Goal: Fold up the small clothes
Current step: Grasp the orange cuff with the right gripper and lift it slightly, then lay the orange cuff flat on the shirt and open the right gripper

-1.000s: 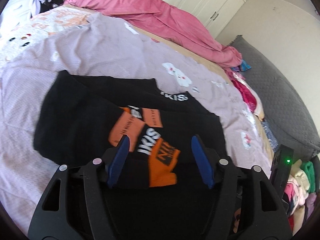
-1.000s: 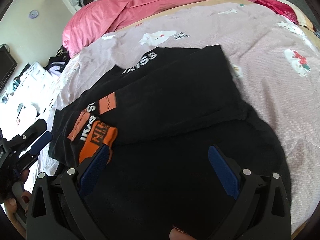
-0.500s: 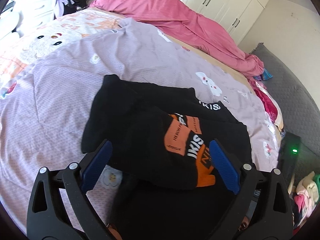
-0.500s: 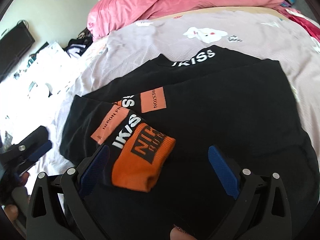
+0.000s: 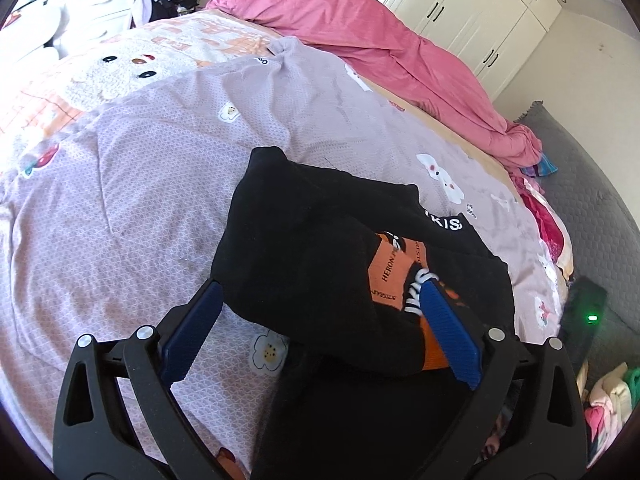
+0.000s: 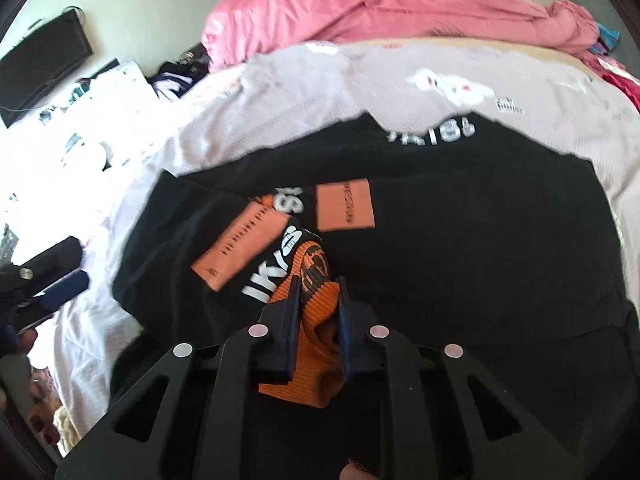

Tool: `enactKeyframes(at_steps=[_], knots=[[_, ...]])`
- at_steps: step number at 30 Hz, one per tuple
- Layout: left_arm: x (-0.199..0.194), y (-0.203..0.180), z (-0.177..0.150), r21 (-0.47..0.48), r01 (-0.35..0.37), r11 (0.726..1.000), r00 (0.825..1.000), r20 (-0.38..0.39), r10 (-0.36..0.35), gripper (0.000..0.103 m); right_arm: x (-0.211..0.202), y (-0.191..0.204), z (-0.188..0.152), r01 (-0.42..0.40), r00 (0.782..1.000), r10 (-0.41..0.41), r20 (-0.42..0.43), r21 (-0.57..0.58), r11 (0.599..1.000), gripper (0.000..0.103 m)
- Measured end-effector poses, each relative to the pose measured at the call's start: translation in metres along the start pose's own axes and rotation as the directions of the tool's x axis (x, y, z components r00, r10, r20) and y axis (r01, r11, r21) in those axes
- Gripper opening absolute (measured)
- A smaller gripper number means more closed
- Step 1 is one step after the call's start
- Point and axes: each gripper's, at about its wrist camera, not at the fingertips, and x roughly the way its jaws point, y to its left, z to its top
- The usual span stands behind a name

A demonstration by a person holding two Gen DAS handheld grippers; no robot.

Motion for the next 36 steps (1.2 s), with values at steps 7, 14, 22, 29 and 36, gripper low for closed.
enactKeyframes(at_steps=[7,14,22,29,36], knots=[[-0.002,-0.003,0.000,0.007,0.005,1.000,1.000,0.002,-0.005,0.092,-0.037,0.013,0.022,0.031,0.992,-0.016,0.125,-0.119,0.992,0.014],[-0.004,-0.007,-0.001,0.011,0.013,1.000,1.000,0.000,-0.013,0.092,-0.068,-0.002,0.046,0.122,0.970,-0.087,0.228,-0.145,0.982,0.014],[-0.002,-0.015,0.000,0.031,0.007,0.999,1.000,-0.002,-0.006,0.092,-0.085,-0.048,0.055,0.198,0.950,-0.171,0.261,-0.078,0.977,0.014],[0.003,-0.022,-0.001,0.051,0.002,0.999,1.000,-0.010,-0.001,0.092,-0.082,-0.077,0.045,0.226,0.947,-0.212,0.240,-0.034,0.973,0.014],[0.016,-0.039,-0.001,0.097,0.007,0.995,1.000,-0.029,-0.004,0.092,-0.077,-0.086,0.035,0.245,0.948,-0.237,0.211,-0.014,0.969,0.016]])
